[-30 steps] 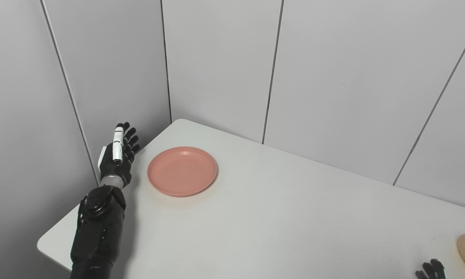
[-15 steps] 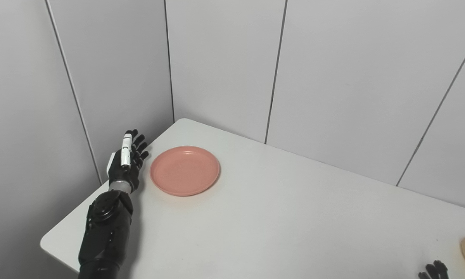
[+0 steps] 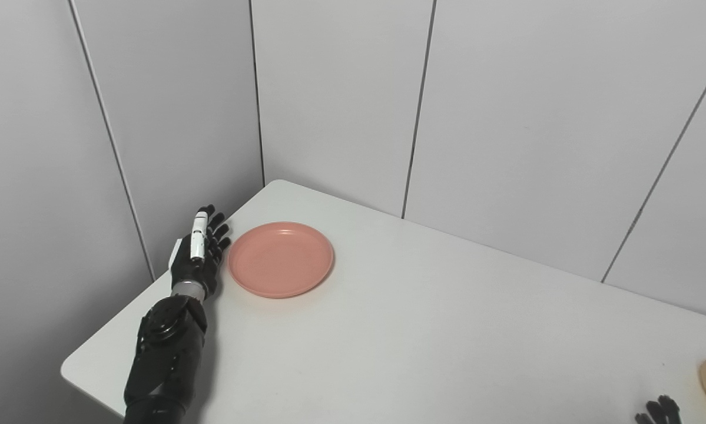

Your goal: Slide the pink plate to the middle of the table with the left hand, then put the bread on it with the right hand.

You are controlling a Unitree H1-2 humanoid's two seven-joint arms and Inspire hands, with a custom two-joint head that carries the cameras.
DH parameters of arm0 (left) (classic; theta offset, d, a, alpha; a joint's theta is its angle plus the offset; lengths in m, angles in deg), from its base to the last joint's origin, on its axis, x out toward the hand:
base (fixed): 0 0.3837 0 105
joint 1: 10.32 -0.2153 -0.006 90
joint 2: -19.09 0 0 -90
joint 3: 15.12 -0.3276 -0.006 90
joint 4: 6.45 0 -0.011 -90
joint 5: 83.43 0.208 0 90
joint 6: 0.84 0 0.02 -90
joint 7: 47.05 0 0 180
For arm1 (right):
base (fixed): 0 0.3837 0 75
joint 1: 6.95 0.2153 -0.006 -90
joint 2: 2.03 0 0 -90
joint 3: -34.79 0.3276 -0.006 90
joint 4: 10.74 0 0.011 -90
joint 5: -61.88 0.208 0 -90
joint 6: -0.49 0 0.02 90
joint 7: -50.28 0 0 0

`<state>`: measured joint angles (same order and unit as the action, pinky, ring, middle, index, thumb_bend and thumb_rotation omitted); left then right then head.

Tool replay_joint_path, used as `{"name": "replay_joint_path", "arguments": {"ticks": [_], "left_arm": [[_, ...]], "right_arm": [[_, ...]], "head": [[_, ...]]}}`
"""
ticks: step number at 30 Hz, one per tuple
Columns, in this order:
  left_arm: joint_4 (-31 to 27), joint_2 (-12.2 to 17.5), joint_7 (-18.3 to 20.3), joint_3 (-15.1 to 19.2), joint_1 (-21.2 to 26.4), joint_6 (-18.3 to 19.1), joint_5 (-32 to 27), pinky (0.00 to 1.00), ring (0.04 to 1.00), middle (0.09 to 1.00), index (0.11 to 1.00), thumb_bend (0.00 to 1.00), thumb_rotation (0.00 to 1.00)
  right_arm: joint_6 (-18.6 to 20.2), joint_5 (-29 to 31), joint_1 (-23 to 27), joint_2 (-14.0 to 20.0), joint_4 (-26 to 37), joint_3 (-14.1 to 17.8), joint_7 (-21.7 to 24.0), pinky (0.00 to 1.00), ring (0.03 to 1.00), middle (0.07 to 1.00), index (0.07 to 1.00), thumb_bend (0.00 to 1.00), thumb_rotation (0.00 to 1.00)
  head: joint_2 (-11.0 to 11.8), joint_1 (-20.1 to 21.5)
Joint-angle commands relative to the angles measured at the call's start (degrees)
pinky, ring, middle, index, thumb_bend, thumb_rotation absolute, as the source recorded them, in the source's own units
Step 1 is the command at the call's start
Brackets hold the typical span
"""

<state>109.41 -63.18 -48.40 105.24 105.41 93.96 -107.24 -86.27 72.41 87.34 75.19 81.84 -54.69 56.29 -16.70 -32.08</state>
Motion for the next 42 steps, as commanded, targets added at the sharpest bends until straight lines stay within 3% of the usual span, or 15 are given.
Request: {"name": "replay_joint_path", "arguments": {"ticks": [1, 17, 26, 33, 42], "left_arm": [[-0.4, 0.6, 0.3, 0.1, 1.3, -3.0, -0.4, 0.97, 0.954, 0.946, 0.926, 0.26, 1.00], [4.1, 0.8, 0.9, -0.8, 1.2, -5.8, 0.0, 0.95, 0.956, 0.955, 0.942, 0.27, 1.00], [5.2, 0.3, 4.3, -1.8, 1.4, -3.8, -2.4, 0.98, 0.964, 0.969, 0.956, 0.27, 1.00], [6.4, -0.5, 5.3, -2.8, 2.3, -3.2, -3.1, 0.94, 0.933, 0.935, 0.928, 0.27, 1.00], [7.3, -1.2, 6.3, -4.6, 3.6, -2.8, -3.2, 0.97, 0.952, 0.943, 0.930, 0.27, 1.00]], "right_arm": [[1.8, -0.1, -0.5, 0.7, -0.9, 0.8, -0.3, 1.00, 1.000, 1.000, 1.000, 0.35, 1.00], [1.3, -0.4, -0.4, 0.6, -1.2, 0.8, -0.5, 1.00, 1.000, 1.000, 1.000, 0.37, 1.00], [1.5, -0.1, -0.3, 0.6, -1.5, 0.9, -0.3, 1.00, 1.000, 1.000, 1.000, 0.37, 1.00], [1.7, -0.2, -0.5, 0.5, -1.1, 0.7, -0.3, 1.00, 1.000, 1.000, 1.000, 0.37, 1.00], [1.7, -0.4, -0.5, 0.3, -0.9, 0.6, -0.5, 1.00, 1.000, 1.000, 1.000, 0.35, 1.00]], "head": [[0.1, 0.0], [0.3, 0.2], [0.4, 0.3], [0.3, 0.5], [0.1, 1.1]]}}
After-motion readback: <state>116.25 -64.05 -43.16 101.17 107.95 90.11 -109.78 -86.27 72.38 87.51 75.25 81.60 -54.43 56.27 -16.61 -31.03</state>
